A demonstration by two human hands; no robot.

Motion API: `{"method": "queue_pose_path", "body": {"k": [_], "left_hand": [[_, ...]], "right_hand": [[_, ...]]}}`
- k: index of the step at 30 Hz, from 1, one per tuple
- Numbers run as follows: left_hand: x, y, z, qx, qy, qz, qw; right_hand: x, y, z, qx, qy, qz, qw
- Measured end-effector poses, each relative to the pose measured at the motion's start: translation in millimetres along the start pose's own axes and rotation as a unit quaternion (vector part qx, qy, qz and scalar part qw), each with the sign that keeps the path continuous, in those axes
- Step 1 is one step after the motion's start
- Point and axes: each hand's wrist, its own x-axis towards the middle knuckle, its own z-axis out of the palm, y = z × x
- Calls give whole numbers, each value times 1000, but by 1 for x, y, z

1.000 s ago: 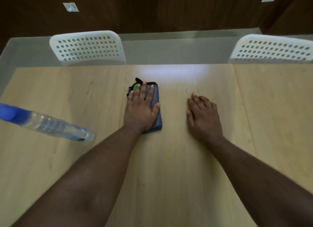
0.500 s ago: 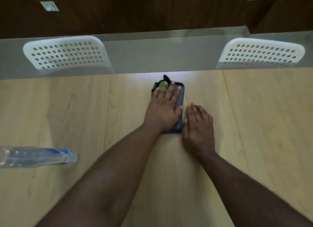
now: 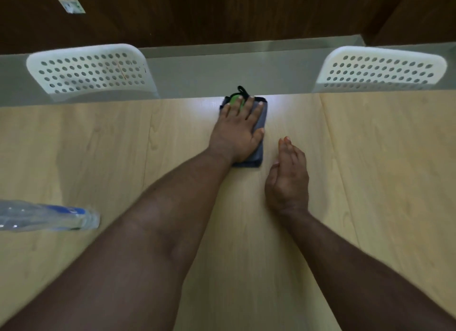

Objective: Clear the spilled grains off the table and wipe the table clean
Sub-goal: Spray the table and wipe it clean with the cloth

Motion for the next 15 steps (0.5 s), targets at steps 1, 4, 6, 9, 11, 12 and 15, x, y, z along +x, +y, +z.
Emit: {"method": "queue_pose_path", "body": {"k": [1,4,6,9,11,12,15], "left_hand": [[-8,12,2,-1,-3,21,1000],[-63,37,9,-11,-1,86,996],[-107,32,17,-20,1,86,996],[-170,9,20,-30,7,-4,1000],[-188,0,20,-31,6,-71,997],[-186,-1,20,-29,7,-92,995],[-172,17,16,-21,6,-132,991]], "right_hand": [[2,2,1,22,25,10,999],[1,3,-9,70,61,40,995],[-7,4,-20,77,33,48,995],[-48,14,-47,42,-73,-1,996],[-84,26,-62,-6,-132,-45,990],[-100,31,-66,-34,-145,-64,987],[-134,38,-73,-79,-160,-105,978]]}}
